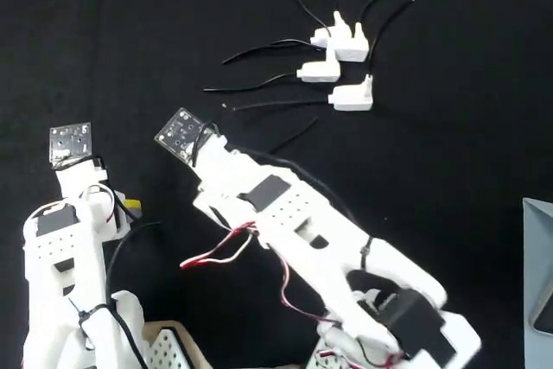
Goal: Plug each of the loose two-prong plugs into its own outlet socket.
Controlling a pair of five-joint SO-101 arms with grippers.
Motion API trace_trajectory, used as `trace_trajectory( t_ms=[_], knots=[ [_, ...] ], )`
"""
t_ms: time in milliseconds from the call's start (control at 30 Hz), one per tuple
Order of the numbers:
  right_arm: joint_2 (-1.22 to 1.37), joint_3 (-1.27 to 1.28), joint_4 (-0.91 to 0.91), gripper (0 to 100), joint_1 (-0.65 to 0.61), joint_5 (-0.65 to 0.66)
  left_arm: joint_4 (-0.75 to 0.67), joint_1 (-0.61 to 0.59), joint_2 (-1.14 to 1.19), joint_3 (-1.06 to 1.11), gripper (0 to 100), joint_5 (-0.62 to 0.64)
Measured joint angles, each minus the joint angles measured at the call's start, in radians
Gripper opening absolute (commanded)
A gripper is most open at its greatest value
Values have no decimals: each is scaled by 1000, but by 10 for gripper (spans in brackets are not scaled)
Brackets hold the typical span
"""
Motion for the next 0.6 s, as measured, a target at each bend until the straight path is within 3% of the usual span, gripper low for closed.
trace_trajectory(
  t_ms=[600],
  knots=[
    [180, -54, -29, 11, -2, -2, 0, 0, 0, 0, 285, 0]
  ],
)
